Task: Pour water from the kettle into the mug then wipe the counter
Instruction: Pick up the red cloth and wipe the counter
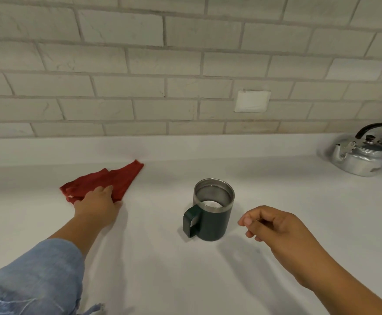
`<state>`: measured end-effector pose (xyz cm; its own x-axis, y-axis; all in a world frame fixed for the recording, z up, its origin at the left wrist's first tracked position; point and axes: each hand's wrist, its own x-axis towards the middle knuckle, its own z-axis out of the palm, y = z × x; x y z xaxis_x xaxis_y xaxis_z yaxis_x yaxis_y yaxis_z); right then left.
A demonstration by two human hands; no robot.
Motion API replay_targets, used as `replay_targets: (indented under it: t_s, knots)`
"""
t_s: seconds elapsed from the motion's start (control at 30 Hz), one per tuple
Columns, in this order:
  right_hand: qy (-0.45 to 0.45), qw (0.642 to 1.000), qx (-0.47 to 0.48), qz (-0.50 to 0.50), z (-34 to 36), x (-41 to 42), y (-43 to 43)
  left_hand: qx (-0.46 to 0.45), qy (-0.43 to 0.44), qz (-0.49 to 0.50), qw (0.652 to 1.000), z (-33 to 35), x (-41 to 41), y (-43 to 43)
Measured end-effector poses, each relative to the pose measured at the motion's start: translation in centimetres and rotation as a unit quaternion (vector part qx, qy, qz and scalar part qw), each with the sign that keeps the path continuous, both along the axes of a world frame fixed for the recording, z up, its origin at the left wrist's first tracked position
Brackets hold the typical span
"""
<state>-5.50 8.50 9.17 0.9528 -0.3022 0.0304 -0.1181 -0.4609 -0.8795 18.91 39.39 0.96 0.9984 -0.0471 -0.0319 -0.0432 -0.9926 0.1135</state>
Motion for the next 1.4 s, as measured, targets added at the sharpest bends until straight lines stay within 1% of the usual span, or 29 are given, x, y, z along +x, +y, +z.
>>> replay_targets:
  t_s: [0.07,0.1,0.17,0.2,0.27,0.33,0.37,0.47,0.5,0.53,0.57,0.6,0.67,0.73,0.77,0.8,0.9,1.0,1.13,1.2,1.27,1.3,1.33,1.4]
  knots:
    - [-0.003,1.0,0.002,0.0,0.1,-0.1,0.0,-0.026,0.004,0.005,1.0,0.4,0.0,0.0]
    - [-0.006,1.0,0.004,-0.001,0.2,-0.1,0.0,-0.059,0.005,0.021,0.998,0.6,-0.1,0.0]
    - [-0.009,1.0,0.007,0.001,0.3,-0.1,0.1,-0.122,0.007,0.088,0.989,1.2,0.0,0.0]
    - [-0.009,1.0,0.006,0.003,0.3,-0.1,0.1,-0.128,0.016,0.121,0.984,1.4,0.1,0.1]
    - [-0.003,1.0,-0.001,0.009,0.2,-0.2,0.3,-0.094,0.052,0.154,0.982,1.8,0.0,0.4]
    - [0.005,1.0,-0.01,0.016,0.0,-0.3,0.4,-0.059,0.075,0.151,0.984,2.2,-0.5,0.7]
    - [0.01,1.0,-0.014,0.02,-0.1,-0.4,0.4,-0.058,0.065,0.147,0.985,2.2,-0.9,0.8]
    - [0.022,0.999,-0.024,0.041,-0.5,-0.7,0.7,-0.061,-0.022,0.127,0.99,2.0,-1.8,1.4]
    - [0.023,0.998,-0.028,0.05,-0.6,-0.7,0.9,-0.081,-0.042,0.115,0.989,1.8,-1.9,1.5]
    - [0.025,0.998,-0.032,0.058,-0.7,-0.8,1.0,-0.126,-0.055,0.102,0.985,1.7,-2.0,1.6]
    - [0.027,0.997,-0.036,0.064,-0.8,-0.8,1.2,-0.19,-0.06,0.094,0.975,1.6,-2.1,1.7]
    - [0.029,0.996,-0.038,0.071,-0.9,-0.8,1.4,-0.26,-0.067,0.095,0.959,1.8,-2.3,1.8]
    - [0.032,0.995,-0.038,0.087,-0.9,-0.8,1.7,-0.393,-0.092,0.102,0.909,2.6,-2.8,2.2]
    - [0.037,0.993,-0.038,0.103,-0.9,-0.7,2.1,-0.52,-0.097,0.081,0.845,3.9,-3.8,2.9]
    - [0.04,0.992,-0.036,0.11,-0.9,-0.6,2.3,-0.574,-0.089,0.063,0.812,4.8,-4.4,3.0]
    - [0.041,0.992,-0.034,0.118,-0.9,-0.6,2.4,-0.611,-0.083,0.049,0.786,5.7,-5.1,3.2]
    - [0.041,0.989,-0.023,0.142,-0.6,-0.4,3.1,-0.667,-0.06,0.005,0.742,8.9,-7.6,3.5]
    - [0.046,0.986,0.01,0.162,-0.1,0.0,4.0,-0.712,-0.027,-0.037,0.701,11.3,-9.5,3.2]
    - [0.055,0.971,0.08,0.217,0.9,0.1,5.6,-0.742,-0.022,-0.057,0.668,13.9,-12.4,1.3]
    - [0.074,0.96,0.117,0.244,1.1,-0.2,6.3,-0.749,-0.022,-0.071,0.659,14.9,-14.1,-0.3]
    - [0.104,0.946,0.163,0.26,1.4,-0.6,6.7,-0.756,-0.016,-0.088,0.648,15.5,-15.7,-2.1]
    - [0.128,0.94,0.183,0.258,1.5,-0.8,6.7,-0.766,-0.003,-0.096,0.636,15.8,-16.5,-3.0]
    - [0.161,0.936,0.197,0.244,1.5,-0.9,6.7,-0.779,0.019,-0.105,0.618,16.0,-17.2,-3.8]
    - [0.237,0.919,0.237,0.205,1.7,-1.3,6.6,-0.806,0.087,-0.133,0.57,16.2,-18.5,-5.3]
